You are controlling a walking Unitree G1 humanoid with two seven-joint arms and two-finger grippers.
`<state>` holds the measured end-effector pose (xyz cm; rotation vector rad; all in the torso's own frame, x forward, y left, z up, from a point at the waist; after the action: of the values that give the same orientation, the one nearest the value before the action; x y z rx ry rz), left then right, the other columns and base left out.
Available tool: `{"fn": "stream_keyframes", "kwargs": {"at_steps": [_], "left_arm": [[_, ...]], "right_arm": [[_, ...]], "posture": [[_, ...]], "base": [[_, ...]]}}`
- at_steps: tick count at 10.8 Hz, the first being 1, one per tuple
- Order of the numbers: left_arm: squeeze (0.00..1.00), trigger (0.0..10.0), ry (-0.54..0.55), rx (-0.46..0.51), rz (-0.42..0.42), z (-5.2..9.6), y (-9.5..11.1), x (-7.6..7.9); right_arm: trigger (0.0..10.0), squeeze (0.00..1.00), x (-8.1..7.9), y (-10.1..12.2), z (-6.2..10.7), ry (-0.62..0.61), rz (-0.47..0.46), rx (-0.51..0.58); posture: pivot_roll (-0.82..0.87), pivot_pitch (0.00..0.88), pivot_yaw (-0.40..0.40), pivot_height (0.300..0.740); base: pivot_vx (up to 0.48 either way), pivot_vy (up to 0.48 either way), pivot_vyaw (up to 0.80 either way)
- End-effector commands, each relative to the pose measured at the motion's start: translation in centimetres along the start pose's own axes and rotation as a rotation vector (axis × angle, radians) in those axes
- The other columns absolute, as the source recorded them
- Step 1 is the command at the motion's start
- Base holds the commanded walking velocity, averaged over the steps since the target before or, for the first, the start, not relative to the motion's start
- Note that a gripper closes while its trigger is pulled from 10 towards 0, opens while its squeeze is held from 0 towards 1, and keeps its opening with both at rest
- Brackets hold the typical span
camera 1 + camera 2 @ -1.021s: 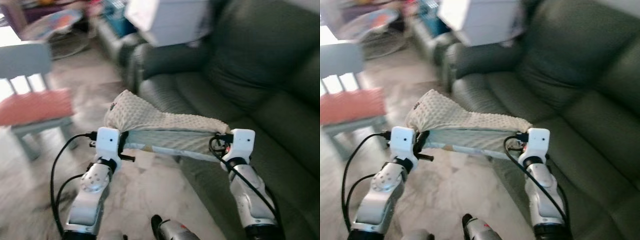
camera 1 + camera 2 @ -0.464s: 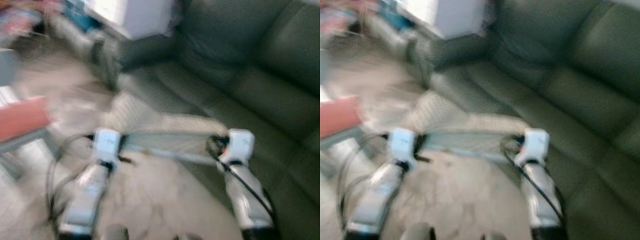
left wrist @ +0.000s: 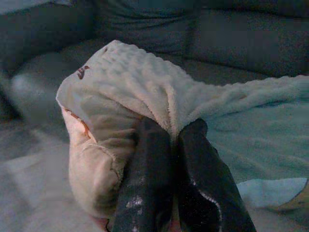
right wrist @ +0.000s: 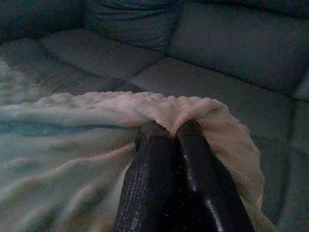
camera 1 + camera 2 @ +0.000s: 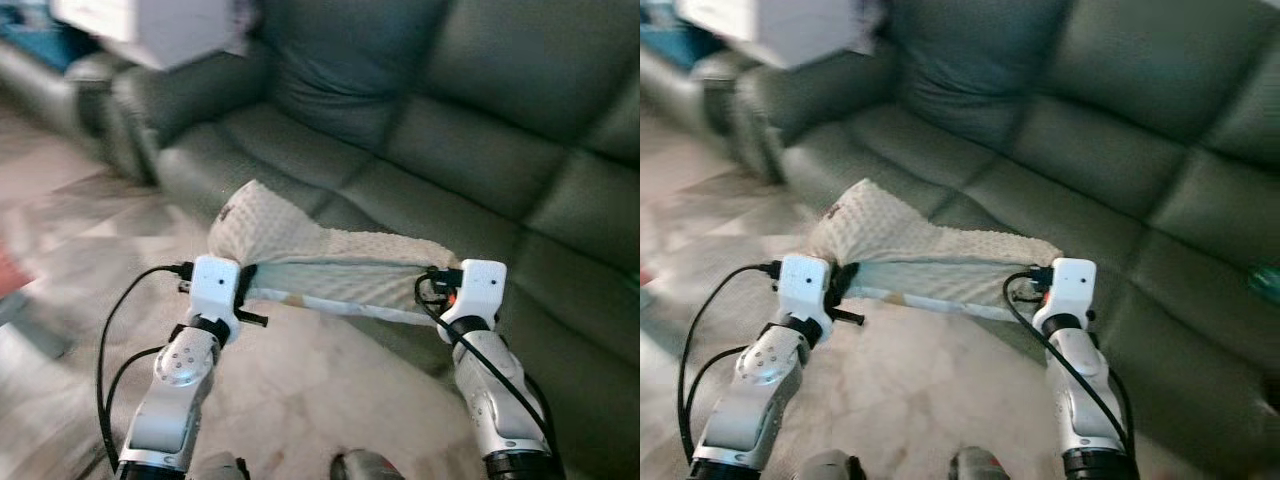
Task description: Move the pillow to the sofa
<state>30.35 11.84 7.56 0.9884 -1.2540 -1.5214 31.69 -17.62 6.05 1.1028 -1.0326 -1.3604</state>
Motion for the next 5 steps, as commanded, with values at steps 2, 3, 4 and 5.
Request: {"fn": "stream_keyframes", "kwargs": {"at_steps": [2, 3, 4, 5], "left_arm": [[0.0, 10.0, -0.031, 0.056, 0.001, 0.04, 1.38, 0.52], [0.0, 10.0, -0.035, 0.06, 0.002, 0.03, 1.47, 0.56], [0.0, 10.0, -0.037, 0.06, 0.003, 0.03, 1.45, 0.57], [0.0, 10.0, -0.041, 0.063, 0.008, 0.04, 1.48, 0.62]], "right_arm": [[10.0, 0.0, 0.0, 1.04, -0.19, 0.001, 0.007, 0.033], [10.0, 0.0, 0.01, 1.04, -0.2, 0.0, 0.007, 0.034], [10.0, 0.0, -0.01, 1.02, -0.19, 0.001, 0.006, 0.033], [10.0, 0.0, -0.01, 0.99, -0.18, 0.001, 0.005, 0.033]], "posture": [[0.01, 0.058, -0.063, 0.74], [0.01, 0.058, -0.062, 0.74], [0.01, 0.058, -0.06, 0.74], [0.01, 0.058, -0.06, 0.74]], "base": [[0.0, 0.0, -0.8], [0.0, 0.0, -0.8], [0.0, 0.0, -0.8], [0.0, 0.0, 0.0]]}}
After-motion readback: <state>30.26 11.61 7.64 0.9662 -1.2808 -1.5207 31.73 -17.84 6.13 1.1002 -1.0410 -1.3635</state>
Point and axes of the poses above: a point about 5 cm out from each wrist's last joint towards the gripper, its own z axis pointing back from the gripper into the wrist, its own y axis along the axis of the wrist's last joint, x = y × z, the point moved 5 cm from there along -z, pointing out of the wrist towards the gripper
